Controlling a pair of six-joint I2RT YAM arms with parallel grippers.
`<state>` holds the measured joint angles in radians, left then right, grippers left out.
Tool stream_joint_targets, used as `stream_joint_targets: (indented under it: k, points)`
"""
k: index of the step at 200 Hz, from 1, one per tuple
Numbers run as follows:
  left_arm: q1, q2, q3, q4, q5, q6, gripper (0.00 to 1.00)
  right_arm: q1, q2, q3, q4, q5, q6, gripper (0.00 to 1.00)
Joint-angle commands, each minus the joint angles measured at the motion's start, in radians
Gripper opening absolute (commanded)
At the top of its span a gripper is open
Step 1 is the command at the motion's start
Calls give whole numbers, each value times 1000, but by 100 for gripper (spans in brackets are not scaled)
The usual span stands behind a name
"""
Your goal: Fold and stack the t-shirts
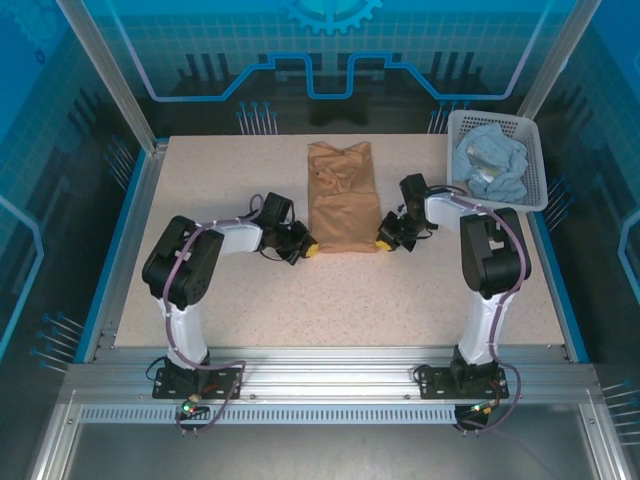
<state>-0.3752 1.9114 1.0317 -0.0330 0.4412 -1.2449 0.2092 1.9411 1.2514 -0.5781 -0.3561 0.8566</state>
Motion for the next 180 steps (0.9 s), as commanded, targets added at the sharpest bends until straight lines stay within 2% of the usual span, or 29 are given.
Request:
stream_joint_targets:
  k: [1,30,68,101,137,180]
  points:
    - [0,-97,-52,-102,19,73,0,33,-114,-68,-56,31,-8,0]
    - [-33,-209,-133,-180,69,132,0,89,-244,-165,-136,45,-31,0]
    - [-129,-412,-225,-349,106,208,0,163,-416,-271,-292,12,-33,0]
    - [-219,-613,-306,-373,187,181,0,198,-578,-329,-447,-62,-3,0]
    - [-247,-791,-329,-361,206,115,0,206,-732,-270,-602,-78,58,0]
    - [-242,-880,-321,-269,120,20,0,203,-725,-92,-655,-64,92,0]
